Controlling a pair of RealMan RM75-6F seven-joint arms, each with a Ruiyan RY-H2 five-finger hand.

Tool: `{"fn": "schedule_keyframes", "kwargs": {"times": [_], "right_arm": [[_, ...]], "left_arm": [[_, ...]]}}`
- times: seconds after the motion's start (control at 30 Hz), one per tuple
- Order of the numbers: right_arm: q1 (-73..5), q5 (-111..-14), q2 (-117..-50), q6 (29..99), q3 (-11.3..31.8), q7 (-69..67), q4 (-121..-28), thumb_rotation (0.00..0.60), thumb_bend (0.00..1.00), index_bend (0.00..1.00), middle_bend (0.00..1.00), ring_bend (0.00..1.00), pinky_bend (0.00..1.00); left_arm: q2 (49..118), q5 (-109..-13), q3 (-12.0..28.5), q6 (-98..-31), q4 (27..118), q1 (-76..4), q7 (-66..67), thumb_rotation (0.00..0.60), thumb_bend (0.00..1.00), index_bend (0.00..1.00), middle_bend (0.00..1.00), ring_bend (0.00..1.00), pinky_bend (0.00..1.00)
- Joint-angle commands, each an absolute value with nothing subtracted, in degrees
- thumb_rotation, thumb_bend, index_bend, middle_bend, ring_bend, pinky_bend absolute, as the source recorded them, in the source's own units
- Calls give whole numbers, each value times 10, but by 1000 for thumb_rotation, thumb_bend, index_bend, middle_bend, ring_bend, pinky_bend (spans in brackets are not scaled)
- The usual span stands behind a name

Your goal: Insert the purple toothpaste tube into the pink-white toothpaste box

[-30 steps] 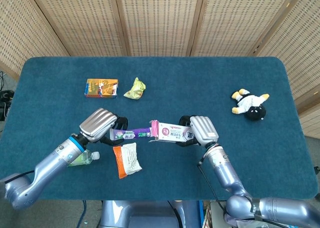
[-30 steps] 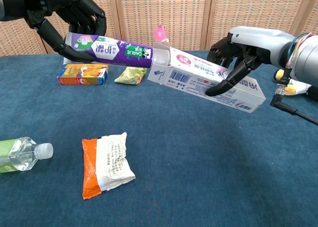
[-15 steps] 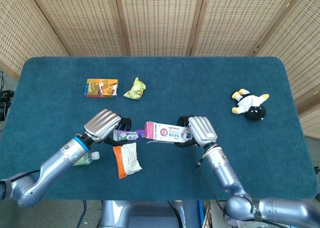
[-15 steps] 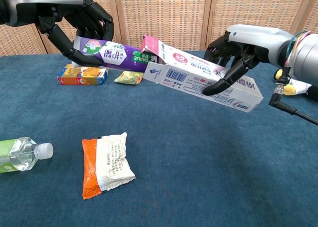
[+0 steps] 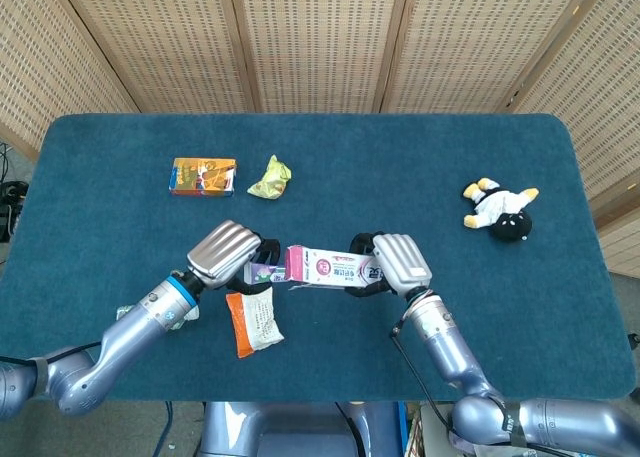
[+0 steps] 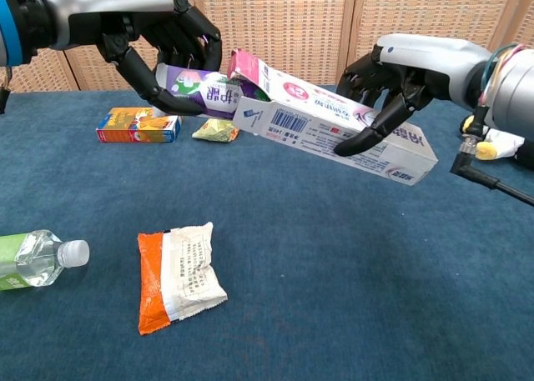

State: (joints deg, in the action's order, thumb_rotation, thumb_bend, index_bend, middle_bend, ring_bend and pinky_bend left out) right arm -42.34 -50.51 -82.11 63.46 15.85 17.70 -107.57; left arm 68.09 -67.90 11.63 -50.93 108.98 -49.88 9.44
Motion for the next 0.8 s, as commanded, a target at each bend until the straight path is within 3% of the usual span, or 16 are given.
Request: {"fn": "schedule_keyframes", "kwargs": {"times": [0.03,0.1,0.23,0.43,0.6,0.8], "right_arm": [[-423,-506,-820,633,159,173,-1077,600,1,578,513,425,498],[-422,-507,-819,633,159,172,-1077,600,1,578,513,425,498],[-421,-508,-818,633,160,166,-1078,600,1,578,512,425,498],[-418,-510,-814,633,164,154,-1082,600,1,578,513,425,498],[-414,-511,-810,635,165,145,-1082,600,0,578,513,425,498],[-403,-515,-807,637,169,115,-1082,600,1,578,513,425,498]], "left_arm": [[708,-673,117,-534,1085,-502,125,600,296,881,647,560,571],[720,-674,116,-546,1084,-502,139,600,296,872,597,511,533],[735,-681,112,-564,1076,-502,169,600,296,741,412,328,403],[760,-697,99,-594,1057,-499,227,600,296,359,45,17,161],[765,-695,95,-600,1054,-498,253,600,296,161,0,0,4],[764,-686,95,-602,1058,-496,266,600,294,115,0,0,0]]}}
